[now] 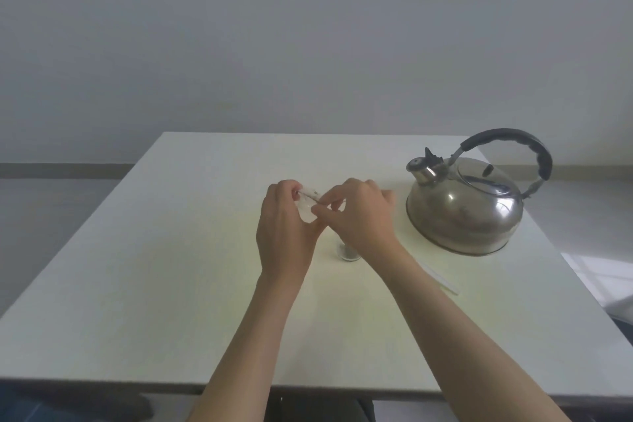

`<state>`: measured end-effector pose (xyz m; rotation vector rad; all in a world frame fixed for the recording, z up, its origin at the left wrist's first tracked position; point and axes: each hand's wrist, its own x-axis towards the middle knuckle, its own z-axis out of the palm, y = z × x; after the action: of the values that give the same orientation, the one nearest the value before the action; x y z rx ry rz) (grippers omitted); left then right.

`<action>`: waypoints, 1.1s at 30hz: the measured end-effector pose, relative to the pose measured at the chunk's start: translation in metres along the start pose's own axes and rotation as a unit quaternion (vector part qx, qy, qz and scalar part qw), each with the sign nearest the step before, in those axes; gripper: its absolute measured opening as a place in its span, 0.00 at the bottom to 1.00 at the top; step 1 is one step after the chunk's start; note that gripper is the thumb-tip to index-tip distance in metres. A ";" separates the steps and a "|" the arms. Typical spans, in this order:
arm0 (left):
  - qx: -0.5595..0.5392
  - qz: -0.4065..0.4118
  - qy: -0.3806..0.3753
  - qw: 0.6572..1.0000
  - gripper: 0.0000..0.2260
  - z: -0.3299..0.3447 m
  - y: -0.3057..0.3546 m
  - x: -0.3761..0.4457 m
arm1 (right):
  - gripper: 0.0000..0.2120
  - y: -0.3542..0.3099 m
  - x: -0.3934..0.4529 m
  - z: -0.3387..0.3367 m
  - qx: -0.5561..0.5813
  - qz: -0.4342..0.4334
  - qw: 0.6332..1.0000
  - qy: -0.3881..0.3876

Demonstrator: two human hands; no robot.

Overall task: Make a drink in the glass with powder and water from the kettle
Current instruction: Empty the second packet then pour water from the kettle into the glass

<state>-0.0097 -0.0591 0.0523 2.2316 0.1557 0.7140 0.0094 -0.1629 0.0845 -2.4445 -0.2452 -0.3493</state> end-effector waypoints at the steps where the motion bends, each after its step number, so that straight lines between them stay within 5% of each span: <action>1: 0.001 0.002 -0.004 1.000 0.24 0.000 -0.001 0.001 | 0.07 0.001 0.000 0.001 0.010 0.006 1.000 -0.005; 6: -0.110 -0.008 -0.124 0.986 0.23 -0.008 -0.009 0.004 | 0.04 0.010 0.004 -0.006 0.049 0.018 0.996 -0.067; 9: -0.171 -0.035 -0.201 0.964 0.12 -0.023 -0.010 0.015 | 0.03 0.019 0.009 -0.015 0.059 0.005 0.994 -0.094; 11: -0.179 -0.037 -0.206 0.961 0.02 -0.029 -0.010 0.024 | 0.03 0.024 0.012 -0.018 0.095 -0.001 0.990 -0.107; 24: -0.150 0.002 -0.226 0.963 0.02 -0.017 0.004 0.039 | 0.02 0.034 0.006 -0.032 0.264 0.041 0.959 -0.093; 33: -0.137 -0.027 -0.236 0.962 0.02 -0.013 0.008 0.044 | 0.01 0.034 0.006 -0.040 0.272 0.056 0.957 -0.086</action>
<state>0.0197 -0.0420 0.0848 2.0536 -0.1142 0.1469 0.0167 -0.2135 0.0966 -1.9304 -0.2382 -0.0086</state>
